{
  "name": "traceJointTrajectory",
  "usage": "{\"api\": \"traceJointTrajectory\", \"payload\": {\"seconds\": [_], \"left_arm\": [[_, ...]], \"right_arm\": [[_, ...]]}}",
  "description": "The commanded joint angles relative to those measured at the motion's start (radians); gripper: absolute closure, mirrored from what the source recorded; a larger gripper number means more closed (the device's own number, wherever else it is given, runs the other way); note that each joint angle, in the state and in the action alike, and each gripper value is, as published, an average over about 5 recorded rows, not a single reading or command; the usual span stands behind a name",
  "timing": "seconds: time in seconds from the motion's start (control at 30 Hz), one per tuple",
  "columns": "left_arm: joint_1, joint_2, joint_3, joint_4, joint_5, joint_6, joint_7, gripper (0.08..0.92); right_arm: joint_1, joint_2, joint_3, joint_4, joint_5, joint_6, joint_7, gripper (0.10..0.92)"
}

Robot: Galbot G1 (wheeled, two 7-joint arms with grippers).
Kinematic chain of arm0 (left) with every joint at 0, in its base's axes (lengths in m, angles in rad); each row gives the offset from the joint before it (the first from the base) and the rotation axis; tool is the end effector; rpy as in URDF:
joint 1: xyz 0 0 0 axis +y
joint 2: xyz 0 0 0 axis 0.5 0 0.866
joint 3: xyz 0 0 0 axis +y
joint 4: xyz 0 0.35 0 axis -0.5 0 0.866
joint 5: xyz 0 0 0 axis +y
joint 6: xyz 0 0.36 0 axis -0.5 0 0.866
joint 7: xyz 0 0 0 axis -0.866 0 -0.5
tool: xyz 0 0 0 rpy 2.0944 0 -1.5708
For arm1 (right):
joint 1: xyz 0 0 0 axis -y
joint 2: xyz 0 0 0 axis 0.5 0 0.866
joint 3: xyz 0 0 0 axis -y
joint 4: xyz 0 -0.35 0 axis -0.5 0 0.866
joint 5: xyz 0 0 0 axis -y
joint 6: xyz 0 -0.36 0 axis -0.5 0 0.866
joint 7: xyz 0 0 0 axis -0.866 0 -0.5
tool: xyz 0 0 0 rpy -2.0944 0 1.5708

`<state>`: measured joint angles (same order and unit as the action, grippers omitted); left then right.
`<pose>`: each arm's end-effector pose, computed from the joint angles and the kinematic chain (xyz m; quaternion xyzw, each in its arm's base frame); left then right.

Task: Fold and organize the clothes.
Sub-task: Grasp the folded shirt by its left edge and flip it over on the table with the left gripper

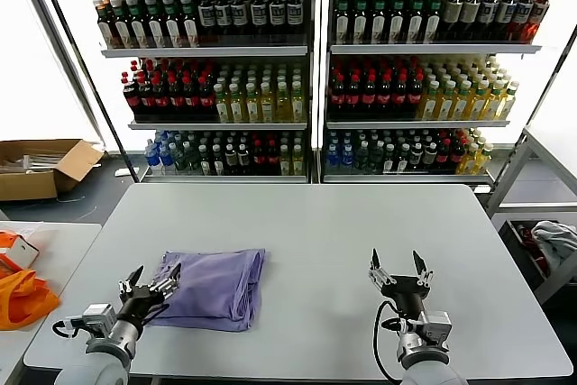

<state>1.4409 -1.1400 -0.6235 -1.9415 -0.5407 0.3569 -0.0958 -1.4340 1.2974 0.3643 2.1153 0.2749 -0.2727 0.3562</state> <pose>0.2372 0.1221 -0.2994 0.0053 -0.9813 0.0365 0.1887 0.2172 0.0029 -0.2727 -0.0320 -0.9953 -0.0146 0.0904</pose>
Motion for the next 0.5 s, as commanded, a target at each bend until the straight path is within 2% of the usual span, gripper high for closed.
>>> {"api": "traceJointTrajectory", "payload": {"seconds": [0.03,0.5], "left_arm": [[-0.004,0.015,-0.012,0.068,-0.058,0.004,0.04,0.177],[-0.016,0.028,-0.005,0.104,-0.115,0.018,0.059,0.177]], "right_arm": [[-0.006,0.0,0.002,0.003,-0.001,0.002,-0.001,0.203],[-0.024,0.007,0.003,0.006,-0.009,0.007,-0.003,0.203]]}}
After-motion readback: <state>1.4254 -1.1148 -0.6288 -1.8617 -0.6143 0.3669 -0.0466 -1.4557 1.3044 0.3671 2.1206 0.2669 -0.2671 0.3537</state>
